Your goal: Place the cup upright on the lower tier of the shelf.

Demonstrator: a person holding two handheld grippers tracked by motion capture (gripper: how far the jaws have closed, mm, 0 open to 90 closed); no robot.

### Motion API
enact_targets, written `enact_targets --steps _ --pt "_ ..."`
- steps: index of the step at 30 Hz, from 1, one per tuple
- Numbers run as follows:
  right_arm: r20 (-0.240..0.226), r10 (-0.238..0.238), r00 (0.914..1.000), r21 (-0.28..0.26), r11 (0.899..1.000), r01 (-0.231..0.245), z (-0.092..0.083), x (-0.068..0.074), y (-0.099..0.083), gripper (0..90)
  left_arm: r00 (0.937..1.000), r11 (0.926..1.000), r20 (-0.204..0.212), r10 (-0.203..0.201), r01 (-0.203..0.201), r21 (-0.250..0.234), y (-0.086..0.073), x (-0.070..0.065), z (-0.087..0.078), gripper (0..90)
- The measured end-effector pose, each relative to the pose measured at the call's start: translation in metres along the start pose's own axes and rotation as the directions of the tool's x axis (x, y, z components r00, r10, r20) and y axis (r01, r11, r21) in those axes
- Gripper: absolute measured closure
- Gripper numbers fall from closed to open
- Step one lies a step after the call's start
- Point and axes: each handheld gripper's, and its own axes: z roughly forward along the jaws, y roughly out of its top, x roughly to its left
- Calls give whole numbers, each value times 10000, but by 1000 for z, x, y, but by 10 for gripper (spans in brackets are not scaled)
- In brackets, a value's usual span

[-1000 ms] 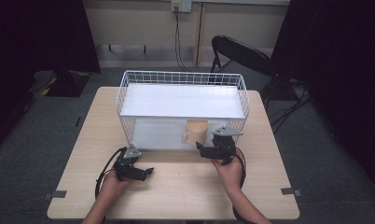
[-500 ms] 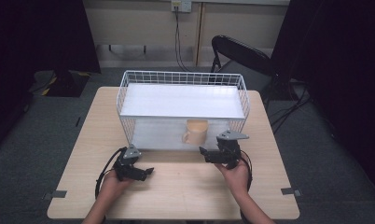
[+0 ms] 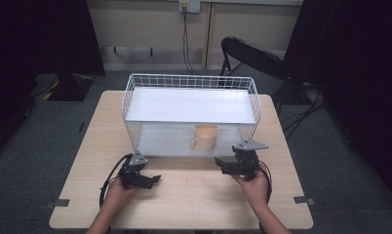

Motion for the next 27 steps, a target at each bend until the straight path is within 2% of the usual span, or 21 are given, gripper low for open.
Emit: enact_targets --steps 12,18,27 --pt "-62 1 10000 14 10000 -1 -10 -5 -9 158 10000 10000 0 -1 1 -2 0 0 0 113" --pt "-178 -178 9997 39 9998 178 -18 -9 -14 158 10000 10000 8 6 -6 2 0 0 0 113" --pt "-67 -70 10000 112 9999 71 -29 -22 -25 159 10000 10000 1 -4 4 4 0 0 0 113"
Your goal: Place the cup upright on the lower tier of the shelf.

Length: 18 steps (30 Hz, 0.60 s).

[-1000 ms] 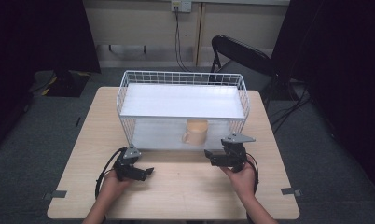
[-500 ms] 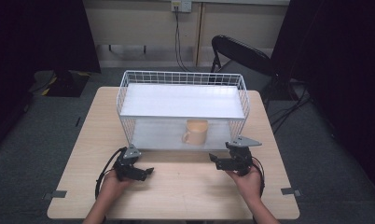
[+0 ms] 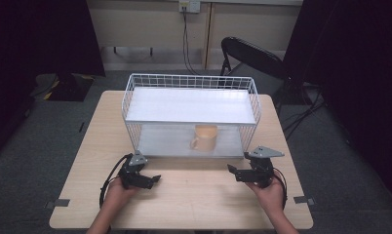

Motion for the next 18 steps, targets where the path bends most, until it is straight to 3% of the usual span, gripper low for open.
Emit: enact_targets --steps 18 --pt "-188 -286 9994 126 9995 288 -16 -12 -19 157 10000 10000 0 2 -2 -7 0 0 0 113"
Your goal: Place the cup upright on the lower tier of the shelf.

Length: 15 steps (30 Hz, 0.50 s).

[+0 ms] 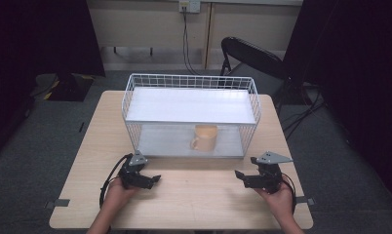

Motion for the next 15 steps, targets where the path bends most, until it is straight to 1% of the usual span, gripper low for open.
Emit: enact_targets --steps 6,7,11,15 --pt "-81 -187 9998 108 9998 188 0 0 -11 155 10000 10000 -4 4 -4 3 0 0 0 113" --pt "-167 -204 9997 127 9997 206 0 0 -14 155 10000 10000 -4 5 -5 3 0 0 0 113" --pt "-239 -131 9996 288 9995 138 2 1 -22 156 10000 10000 -2 4 -4 3 0 0 0 113" --pt "-268 -271 9993 543 9981 285 5 3 -30 156 10000 10000 1 -1 1 6 0 0 0 113"
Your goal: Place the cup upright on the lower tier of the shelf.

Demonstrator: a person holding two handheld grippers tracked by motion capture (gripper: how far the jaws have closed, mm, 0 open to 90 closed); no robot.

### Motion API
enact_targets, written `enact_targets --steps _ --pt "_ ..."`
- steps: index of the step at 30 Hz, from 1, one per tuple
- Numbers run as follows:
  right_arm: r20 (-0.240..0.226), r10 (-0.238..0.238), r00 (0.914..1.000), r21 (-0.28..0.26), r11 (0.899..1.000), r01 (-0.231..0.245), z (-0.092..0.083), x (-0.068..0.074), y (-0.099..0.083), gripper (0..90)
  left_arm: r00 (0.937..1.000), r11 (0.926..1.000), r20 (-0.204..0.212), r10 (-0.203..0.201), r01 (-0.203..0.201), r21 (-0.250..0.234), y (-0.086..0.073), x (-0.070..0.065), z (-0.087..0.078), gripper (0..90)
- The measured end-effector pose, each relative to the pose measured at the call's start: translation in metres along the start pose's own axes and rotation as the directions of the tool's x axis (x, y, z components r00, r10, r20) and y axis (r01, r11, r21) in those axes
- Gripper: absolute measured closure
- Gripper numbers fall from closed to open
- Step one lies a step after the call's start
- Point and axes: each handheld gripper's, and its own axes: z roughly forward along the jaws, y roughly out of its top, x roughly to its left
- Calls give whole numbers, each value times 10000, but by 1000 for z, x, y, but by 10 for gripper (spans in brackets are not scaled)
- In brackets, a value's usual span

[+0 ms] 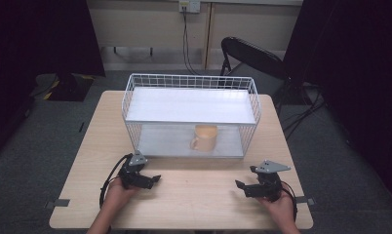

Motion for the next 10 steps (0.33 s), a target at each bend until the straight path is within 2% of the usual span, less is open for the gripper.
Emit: enact_targets --steps 4,7,10 --pt "-103 -89 9999 53 9999 89 2 3 -1 156 10000 10000 -3 4 -4 -5 0 0 0 113" --pt "-266 -126 9996 -116 9999 123 4 7 2 155 10000 10000 -3 2 -2 2 0 0 0 113" --pt "-130 -374 9992 -285 9989 370 9 14 12 152 10000 10000 4 8 -8 4 0 0 0 113"
